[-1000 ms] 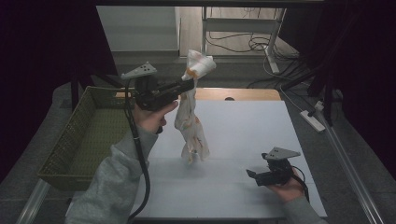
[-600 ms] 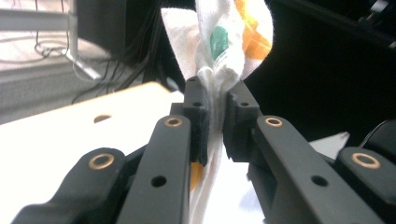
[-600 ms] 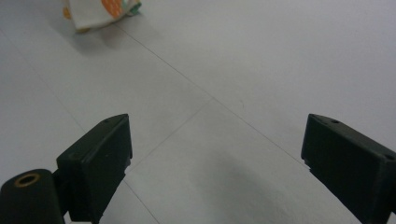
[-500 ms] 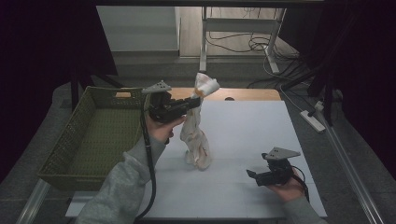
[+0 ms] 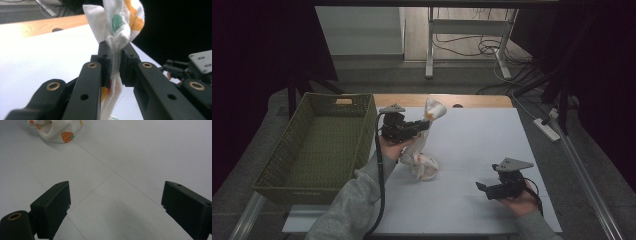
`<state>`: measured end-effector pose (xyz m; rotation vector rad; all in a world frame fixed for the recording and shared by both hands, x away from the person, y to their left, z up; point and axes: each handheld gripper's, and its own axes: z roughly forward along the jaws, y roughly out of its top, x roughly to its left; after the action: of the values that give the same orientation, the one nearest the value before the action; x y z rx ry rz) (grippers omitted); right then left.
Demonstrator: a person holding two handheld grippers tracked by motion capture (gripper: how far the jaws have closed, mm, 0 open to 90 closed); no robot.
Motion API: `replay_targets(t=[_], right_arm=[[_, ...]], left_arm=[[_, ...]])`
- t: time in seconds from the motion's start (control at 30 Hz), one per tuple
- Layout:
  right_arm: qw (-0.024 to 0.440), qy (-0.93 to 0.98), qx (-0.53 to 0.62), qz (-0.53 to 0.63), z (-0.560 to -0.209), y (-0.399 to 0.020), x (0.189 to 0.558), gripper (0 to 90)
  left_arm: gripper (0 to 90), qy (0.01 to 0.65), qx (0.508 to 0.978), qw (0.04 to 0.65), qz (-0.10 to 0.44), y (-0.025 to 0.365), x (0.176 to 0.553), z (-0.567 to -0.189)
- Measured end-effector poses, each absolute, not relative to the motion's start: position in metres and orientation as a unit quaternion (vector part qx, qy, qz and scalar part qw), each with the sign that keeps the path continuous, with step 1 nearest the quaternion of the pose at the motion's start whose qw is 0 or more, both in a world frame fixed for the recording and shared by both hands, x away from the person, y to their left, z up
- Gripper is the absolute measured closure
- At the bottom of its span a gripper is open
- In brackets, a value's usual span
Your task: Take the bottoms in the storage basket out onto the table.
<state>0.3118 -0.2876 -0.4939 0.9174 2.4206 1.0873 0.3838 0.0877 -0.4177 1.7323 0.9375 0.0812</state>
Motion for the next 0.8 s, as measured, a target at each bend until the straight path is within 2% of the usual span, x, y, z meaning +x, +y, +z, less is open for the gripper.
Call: replay_targets(t=[0.37,0.8], right_arm=[[0.166,0.851,0.322,0.380,-0.494,-0.287,0.312,8.9],[0.166,0.852,0.323,0.376,-0.495,-0.287,0.312,8.9]], left_arm=[[80.1,0.402,0.761,0.509,0.020,0.070,0.396,-0.456],[79.5,0.395,0.791,0.467,0.007,0.040,0.403,-0.482]])
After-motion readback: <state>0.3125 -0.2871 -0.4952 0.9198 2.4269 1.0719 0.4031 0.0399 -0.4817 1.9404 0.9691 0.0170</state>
